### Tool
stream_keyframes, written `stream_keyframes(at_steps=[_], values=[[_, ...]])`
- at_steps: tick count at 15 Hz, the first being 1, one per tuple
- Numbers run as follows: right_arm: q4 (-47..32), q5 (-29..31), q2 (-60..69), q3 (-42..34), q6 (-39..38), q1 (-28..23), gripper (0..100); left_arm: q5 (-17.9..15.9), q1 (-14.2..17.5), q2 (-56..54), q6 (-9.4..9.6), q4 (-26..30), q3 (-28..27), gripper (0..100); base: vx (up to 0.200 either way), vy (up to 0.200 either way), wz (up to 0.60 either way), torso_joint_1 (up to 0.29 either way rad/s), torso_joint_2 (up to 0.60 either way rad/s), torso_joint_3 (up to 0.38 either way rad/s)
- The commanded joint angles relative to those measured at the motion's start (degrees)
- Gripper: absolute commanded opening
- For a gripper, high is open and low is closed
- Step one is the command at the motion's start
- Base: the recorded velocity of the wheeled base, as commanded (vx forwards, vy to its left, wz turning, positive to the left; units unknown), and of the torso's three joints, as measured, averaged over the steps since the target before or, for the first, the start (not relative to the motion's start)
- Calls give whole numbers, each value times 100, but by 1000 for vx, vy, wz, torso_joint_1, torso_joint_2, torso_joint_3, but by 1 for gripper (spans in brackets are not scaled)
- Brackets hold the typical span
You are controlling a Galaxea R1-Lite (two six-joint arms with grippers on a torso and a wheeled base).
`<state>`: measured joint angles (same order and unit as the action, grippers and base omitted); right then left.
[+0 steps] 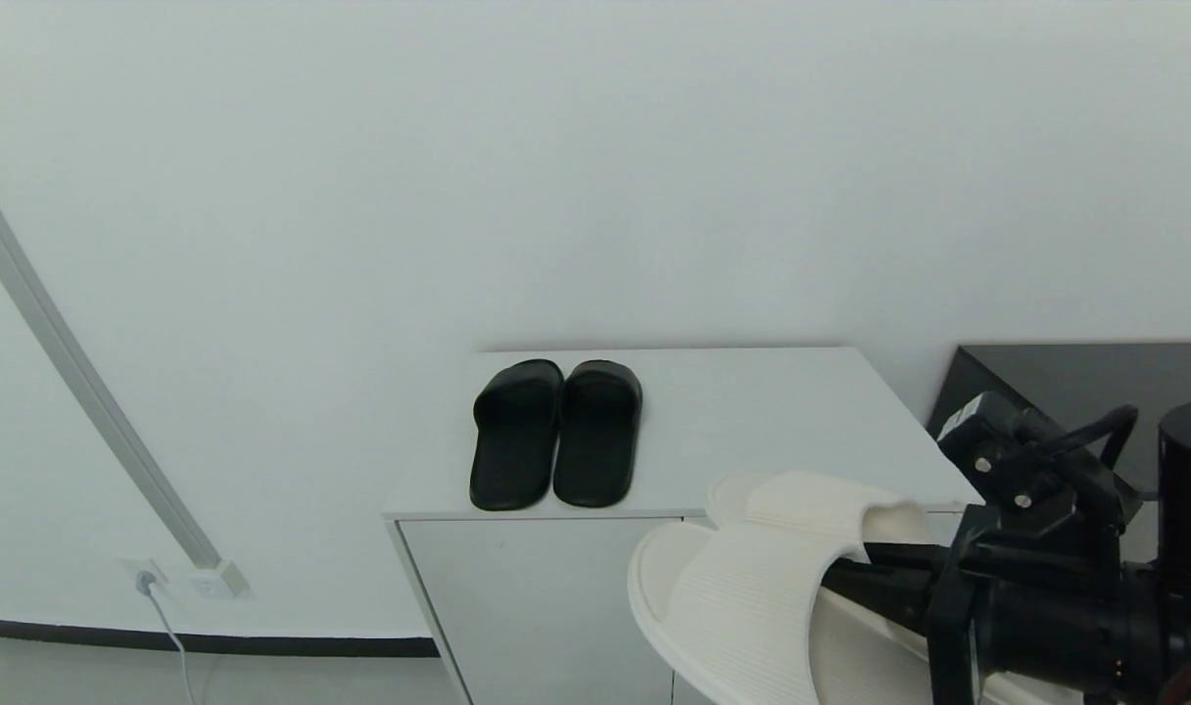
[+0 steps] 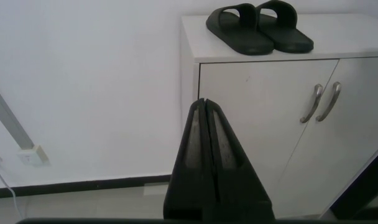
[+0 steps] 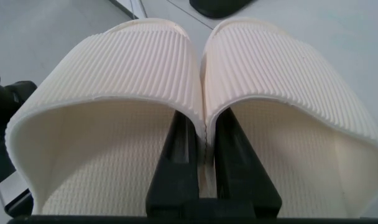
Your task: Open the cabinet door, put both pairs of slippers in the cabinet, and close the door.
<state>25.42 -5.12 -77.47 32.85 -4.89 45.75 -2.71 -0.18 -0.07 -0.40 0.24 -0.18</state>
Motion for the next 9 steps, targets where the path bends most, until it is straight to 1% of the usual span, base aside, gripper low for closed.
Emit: stream_keyframes(at_steps=[1,2,9], values=[[7,-7,65,-42,-3,4,0,-2,9,7,-13,2,1,0,0,0,0,0,0,0],[25,-7,48,-86,-3,4,0,-2,1,7,-13,2,1,0,0,0,0,0,0,0],[33,-42,39,-227,5,4,0,-2,9,7,-30,2,1,0,-200,0,0,1,-2,5]])
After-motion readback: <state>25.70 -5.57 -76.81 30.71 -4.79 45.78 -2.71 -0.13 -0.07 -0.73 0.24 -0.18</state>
